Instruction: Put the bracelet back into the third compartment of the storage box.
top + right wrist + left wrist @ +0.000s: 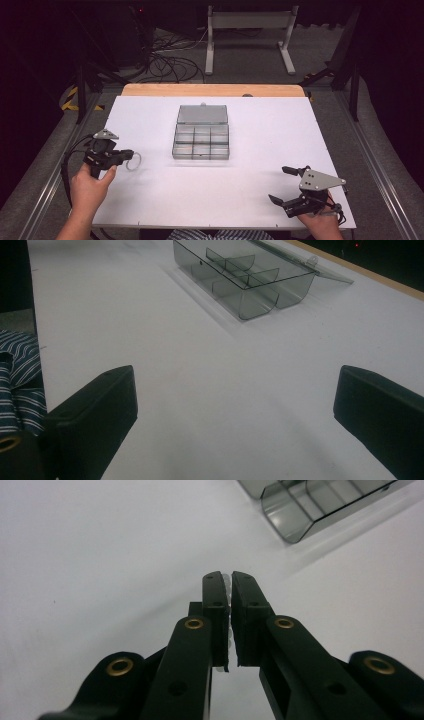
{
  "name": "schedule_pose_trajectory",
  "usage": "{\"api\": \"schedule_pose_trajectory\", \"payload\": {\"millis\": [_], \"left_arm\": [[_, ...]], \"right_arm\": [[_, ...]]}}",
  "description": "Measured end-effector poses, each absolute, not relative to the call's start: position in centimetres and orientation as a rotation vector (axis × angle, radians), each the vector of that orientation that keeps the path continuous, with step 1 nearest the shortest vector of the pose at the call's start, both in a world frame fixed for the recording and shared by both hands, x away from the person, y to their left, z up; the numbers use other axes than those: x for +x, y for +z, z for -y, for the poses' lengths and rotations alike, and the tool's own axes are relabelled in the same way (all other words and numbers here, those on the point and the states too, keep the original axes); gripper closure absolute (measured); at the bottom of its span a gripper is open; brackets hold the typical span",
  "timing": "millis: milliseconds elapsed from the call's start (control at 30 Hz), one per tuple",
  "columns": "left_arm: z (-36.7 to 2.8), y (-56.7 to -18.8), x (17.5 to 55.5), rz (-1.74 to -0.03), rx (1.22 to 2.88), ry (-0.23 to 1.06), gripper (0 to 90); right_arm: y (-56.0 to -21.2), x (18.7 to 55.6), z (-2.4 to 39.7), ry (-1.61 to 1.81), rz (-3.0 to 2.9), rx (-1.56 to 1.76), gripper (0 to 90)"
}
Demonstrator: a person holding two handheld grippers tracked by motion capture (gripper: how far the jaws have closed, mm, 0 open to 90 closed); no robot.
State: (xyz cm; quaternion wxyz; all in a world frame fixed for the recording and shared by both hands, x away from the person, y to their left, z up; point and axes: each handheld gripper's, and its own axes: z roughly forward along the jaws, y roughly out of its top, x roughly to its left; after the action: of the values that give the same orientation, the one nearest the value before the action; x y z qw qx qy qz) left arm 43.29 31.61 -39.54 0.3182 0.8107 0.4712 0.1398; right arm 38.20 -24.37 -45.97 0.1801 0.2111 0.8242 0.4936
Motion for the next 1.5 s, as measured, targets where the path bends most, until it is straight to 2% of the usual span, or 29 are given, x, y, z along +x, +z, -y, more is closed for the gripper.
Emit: {"api": "schedule_pose_trajectory", "payload": {"millis": [533,733,967,1500], "left_arm": [[-31.8,-37.5,41.9,-1.108,1.975,0.445,85.3],[-32.0,-37.0,41.7,-1.087,1.887,0.423,85.3],[-32.0,-36.5,41.4,-1.049,1.828,0.455,85.3],[-31.3,-35.3,41.8,-1.001,1.801,0.469,85.3]], "right_arm": [[-46.0,38.2,24.4,1.395,-2.328,0.595,4.6],[-46.0,38.1,24.4,1.396,-2.327,0.596,4.6],[-46.1,38.1,24.3,1.387,-2.338,0.597,4.6],[-46.1,37.8,24.5,1.391,-2.329,0.606,4.6]]}}
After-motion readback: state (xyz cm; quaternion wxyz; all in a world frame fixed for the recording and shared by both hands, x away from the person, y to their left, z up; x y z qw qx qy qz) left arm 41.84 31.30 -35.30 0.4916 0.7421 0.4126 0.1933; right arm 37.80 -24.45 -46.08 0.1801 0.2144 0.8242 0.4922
